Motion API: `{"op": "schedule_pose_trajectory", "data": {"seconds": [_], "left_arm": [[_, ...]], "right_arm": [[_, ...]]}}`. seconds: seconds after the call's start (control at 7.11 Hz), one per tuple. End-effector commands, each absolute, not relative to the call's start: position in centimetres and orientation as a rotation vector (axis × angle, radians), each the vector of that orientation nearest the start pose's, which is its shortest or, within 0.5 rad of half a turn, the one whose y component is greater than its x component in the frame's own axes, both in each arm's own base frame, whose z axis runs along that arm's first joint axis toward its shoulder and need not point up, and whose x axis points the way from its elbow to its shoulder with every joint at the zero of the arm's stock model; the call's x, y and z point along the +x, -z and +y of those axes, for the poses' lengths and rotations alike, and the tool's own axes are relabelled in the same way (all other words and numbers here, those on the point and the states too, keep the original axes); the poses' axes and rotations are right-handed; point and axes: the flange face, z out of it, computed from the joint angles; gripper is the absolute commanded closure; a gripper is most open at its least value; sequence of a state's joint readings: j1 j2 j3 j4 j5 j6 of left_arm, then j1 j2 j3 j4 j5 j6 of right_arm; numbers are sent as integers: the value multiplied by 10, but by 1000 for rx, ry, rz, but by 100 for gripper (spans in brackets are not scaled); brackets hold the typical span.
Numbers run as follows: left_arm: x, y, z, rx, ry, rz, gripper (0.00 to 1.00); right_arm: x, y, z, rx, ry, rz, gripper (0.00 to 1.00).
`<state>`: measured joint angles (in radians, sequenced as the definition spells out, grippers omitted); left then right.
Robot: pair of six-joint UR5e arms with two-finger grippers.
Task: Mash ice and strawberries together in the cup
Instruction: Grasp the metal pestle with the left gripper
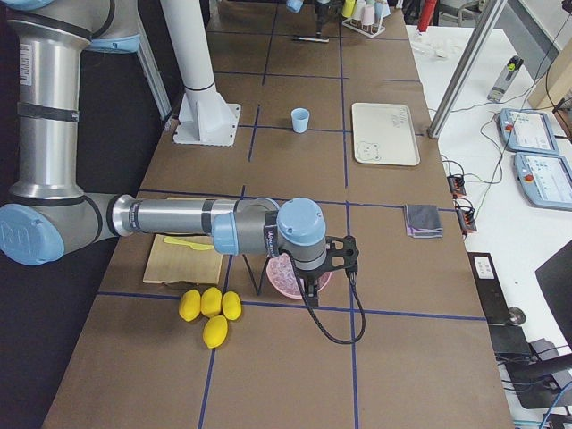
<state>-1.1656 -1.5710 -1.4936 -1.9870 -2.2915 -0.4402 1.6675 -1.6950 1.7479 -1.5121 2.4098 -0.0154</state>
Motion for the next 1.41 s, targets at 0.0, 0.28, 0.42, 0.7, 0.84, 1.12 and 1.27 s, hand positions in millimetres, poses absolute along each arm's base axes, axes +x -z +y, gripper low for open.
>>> {"op": "schedule_pose_trajectory", "data": {"seconds": [0.0,0.28,0.42,0.7,0.84,1.12,1.27], "left_arm": [[144,-675,-507,23,-89,792,0],[143,-684,-504,19,-78,794,0],[142,-685,-503,16,-76,793,0],[141,-692,-501,5,-73,788,0],[142,-700,-500,-9,-69,783,0],[143,-704,-499,-17,-67,778,0],[144,-703,-500,-17,-69,780,0]], "right_arm": [[102,-619,-438,151,-30,-831,1],[102,-618,-438,153,-30,-832,1],[102,-618,-438,154,-29,-832,1],[102,-618,-438,154,-28,-835,1],[102,-618,-438,152,-31,-836,1],[102,-619,-437,149,-31,-834,1],[102,-621,-437,146,-32,-834,1]]}}
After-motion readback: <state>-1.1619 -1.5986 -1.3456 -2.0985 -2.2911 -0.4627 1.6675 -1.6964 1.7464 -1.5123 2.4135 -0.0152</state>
